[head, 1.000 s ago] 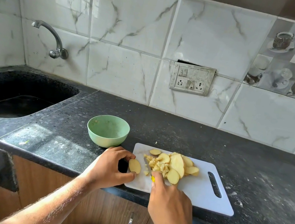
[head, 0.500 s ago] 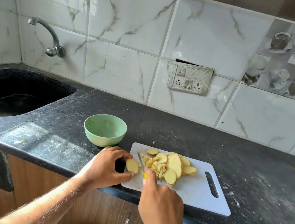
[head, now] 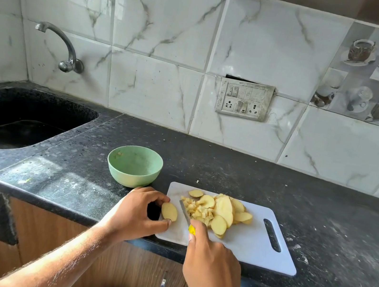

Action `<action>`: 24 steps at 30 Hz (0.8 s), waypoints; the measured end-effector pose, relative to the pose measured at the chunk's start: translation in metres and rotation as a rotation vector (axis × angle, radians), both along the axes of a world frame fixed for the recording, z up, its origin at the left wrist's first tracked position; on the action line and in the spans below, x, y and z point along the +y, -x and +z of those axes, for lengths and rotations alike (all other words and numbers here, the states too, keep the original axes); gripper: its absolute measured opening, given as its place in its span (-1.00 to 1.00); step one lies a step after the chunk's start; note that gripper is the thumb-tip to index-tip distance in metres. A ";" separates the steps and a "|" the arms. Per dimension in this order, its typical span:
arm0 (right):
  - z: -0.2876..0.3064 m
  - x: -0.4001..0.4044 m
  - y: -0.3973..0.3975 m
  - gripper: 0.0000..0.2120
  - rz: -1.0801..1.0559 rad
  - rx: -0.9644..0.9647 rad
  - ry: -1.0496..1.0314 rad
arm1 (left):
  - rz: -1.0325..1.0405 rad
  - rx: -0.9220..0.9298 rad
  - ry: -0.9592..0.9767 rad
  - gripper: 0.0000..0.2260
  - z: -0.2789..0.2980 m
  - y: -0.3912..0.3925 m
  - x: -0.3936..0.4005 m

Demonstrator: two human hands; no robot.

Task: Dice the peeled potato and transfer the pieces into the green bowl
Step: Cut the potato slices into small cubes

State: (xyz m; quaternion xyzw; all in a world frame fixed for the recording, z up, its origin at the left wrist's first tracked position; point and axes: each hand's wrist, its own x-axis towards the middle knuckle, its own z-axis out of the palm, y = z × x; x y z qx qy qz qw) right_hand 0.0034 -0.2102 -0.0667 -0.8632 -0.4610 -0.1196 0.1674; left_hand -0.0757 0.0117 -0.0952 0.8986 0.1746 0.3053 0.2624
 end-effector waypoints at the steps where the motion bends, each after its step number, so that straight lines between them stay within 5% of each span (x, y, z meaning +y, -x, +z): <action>1: -0.001 0.000 0.002 -0.67 0.011 -0.003 0.010 | -0.003 0.001 0.001 -0.50 0.000 0.000 0.000; 24: 0.022 0.025 0.007 -0.64 0.026 -0.091 0.083 | -0.028 0.033 0.093 -0.50 0.004 -0.005 0.008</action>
